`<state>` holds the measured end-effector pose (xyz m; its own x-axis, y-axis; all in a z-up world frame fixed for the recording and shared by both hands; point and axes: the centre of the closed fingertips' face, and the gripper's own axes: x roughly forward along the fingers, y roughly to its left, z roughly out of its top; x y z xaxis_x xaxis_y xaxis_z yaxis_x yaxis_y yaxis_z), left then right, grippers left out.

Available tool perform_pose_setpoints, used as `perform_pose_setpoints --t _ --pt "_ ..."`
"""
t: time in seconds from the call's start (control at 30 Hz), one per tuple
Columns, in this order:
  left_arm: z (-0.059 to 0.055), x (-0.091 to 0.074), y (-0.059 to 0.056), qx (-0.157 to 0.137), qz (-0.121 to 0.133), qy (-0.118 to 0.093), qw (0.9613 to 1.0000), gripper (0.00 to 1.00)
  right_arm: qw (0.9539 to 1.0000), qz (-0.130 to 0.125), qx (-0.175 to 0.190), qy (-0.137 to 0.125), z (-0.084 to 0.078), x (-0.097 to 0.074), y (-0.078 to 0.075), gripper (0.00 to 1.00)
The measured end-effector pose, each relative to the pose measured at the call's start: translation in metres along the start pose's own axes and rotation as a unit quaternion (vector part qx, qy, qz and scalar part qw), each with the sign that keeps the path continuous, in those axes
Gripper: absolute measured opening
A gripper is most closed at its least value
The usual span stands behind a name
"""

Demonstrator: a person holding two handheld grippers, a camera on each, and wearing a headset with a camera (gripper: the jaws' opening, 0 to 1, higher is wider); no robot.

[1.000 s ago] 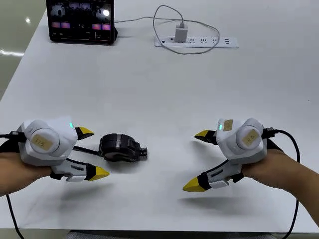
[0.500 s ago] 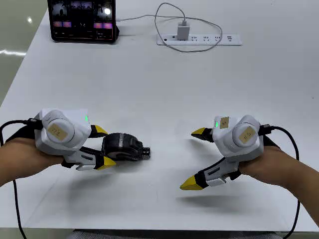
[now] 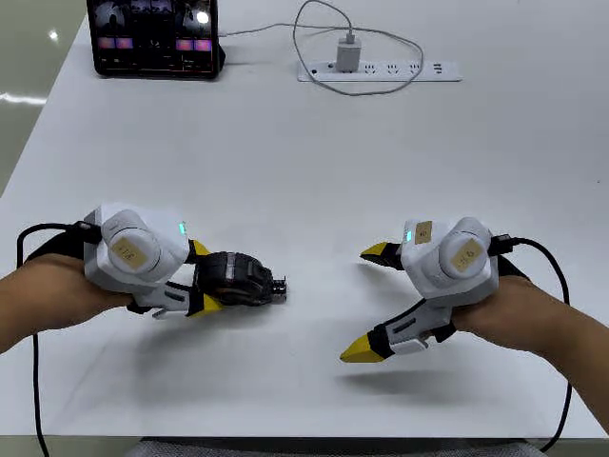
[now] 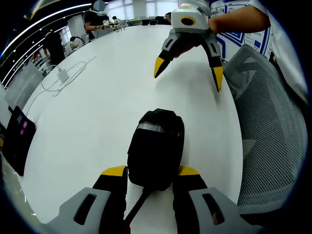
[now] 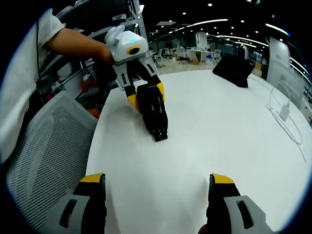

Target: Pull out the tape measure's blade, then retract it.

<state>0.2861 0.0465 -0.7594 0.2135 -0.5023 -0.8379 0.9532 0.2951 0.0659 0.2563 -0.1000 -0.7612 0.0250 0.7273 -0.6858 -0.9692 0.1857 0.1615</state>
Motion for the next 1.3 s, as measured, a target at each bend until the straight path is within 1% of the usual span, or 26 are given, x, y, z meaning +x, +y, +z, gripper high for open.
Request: perform_pose_setpoints --t 0.13,0.27,0.57,0.7,0.87,0.97,1.03,1.2,1.3 --pt "0.0 0.001 -0.002 0.005 -0.006 0.003 1.0 0.3 1.0 0.004 -0.003 0.0 0.001 0.004 0.002 0.86" --pt "-0.001 0.001 -0.002 0.013 -0.005 0.006 0.9999 0.28 1.0 0.008 -0.005 0.0 0.003 0.007 0.004 0.85" --pt "-0.001 0.001 -0.003 0.008 -0.009 0.006 0.9999 0.28 0.9998 0.015 -0.01 -0.01 0.011 0.012 0.005 0.82" --pt "-0.001 0.001 -0.003 0.005 -0.009 0.005 0.9999 0.28 0.9997 0.014 -0.012 -0.015 0.015 0.016 0.002 0.79" --pt "-0.003 0.002 -0.002 0.003 -0.009 0.008 0.9999 0.27 0.9995 0.019 -0.02 -0.015 0.02 0.022 0.001 0.72" --pt "-0.004 0.003 -0.002 0.002 -0.009 0.01 0.9999 0.27 0.9993 0.022 -0.024 -0.019 0.025 0.026 0.001 0.66" --pt "-0.004 0.002 -0.002 0.004 -0.01 0.011 0.9999 0.27 0.9991 0.02 -0.031 -0.023 0.029 0.029 -0.001 0.62" --pt "-0.004 0.003 -0.002 0.002 -0.01 0.015 0.9998 0.27 0.9985 0.026 -0.034 -0.032 0.038 0.036 -0.003 0.57" --pt "-0.004 0.003 -0.002 0.001 -0.01 0.015 0.9998 0.27 0.9981 0.028 -0.043 -0.035 0.042 0.041 -0.004 0.54"
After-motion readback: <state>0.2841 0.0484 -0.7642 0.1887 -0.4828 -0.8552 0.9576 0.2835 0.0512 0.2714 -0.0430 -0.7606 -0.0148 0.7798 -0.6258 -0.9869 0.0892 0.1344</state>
